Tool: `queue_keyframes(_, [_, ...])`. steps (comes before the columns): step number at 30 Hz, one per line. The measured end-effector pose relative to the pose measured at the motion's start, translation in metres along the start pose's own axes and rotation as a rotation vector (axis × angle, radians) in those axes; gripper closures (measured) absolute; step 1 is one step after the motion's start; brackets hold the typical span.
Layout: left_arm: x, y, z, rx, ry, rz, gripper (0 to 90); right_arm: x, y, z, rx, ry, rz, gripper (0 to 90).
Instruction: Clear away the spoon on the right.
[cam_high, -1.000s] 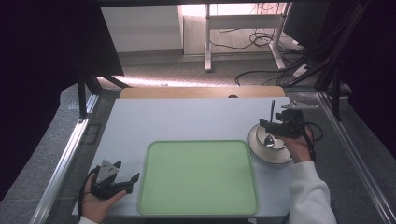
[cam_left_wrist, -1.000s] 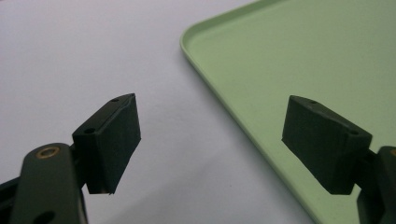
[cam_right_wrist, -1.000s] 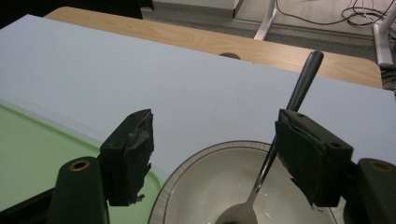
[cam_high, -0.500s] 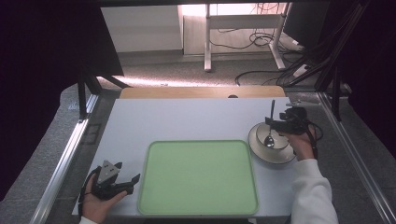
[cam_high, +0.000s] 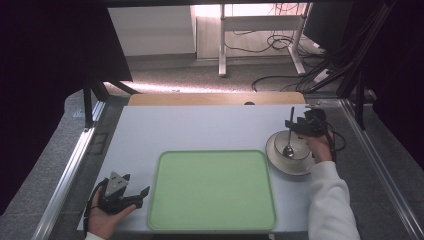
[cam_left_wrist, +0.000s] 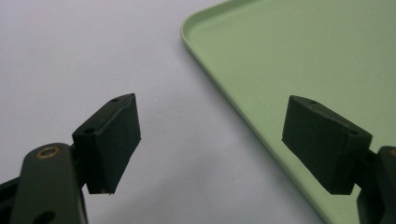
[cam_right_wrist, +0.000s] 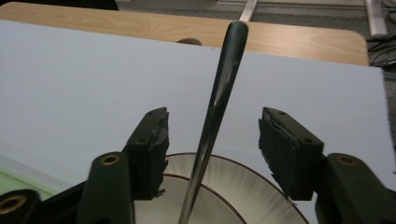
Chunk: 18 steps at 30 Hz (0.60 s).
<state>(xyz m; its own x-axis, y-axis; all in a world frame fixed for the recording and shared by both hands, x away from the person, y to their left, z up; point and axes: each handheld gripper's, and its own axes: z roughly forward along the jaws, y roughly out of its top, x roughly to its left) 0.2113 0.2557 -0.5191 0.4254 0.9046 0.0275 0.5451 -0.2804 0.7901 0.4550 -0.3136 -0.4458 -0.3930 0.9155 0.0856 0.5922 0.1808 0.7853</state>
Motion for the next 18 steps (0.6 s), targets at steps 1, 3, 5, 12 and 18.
queue_keyframes(1, [0.000, 0.000, 0.001, 0.003, 0.000, 0.002, 18.8, 0.000, -0.001, 0.003, 0.008, 0.007, -0.002, 45.7])
queue_keyframes(3, [-0.001, 0.000, 0.001, 0.004, 0.001, 0.004, 18.8, 0.000, -0.002, 0.006, 0.020, 0.008, -0.003, 48.6])
queue_keyframes(5, [-0.001, 0.000, 0.001, 0.004, 0.001, 0.005, 18.8, -0.001, -0.003, 0.009, 0.036, 0.008, 0.003, 53.6])
queue_keyframes(12, [0.001, -0.001, 0.002, 0.008, 0.006, 0.002, 18.8, 0.000, -0.004, 0.016, 0.056, 0.058, 0.017, 72.9])
queue_keyframes(18, [0.002, -0.001, 0.001, 0.001, 0.007, 0.003, 18.8, -0.002, -0.004, 0.015, 0.056, 0.078, 0.039, 83.7])
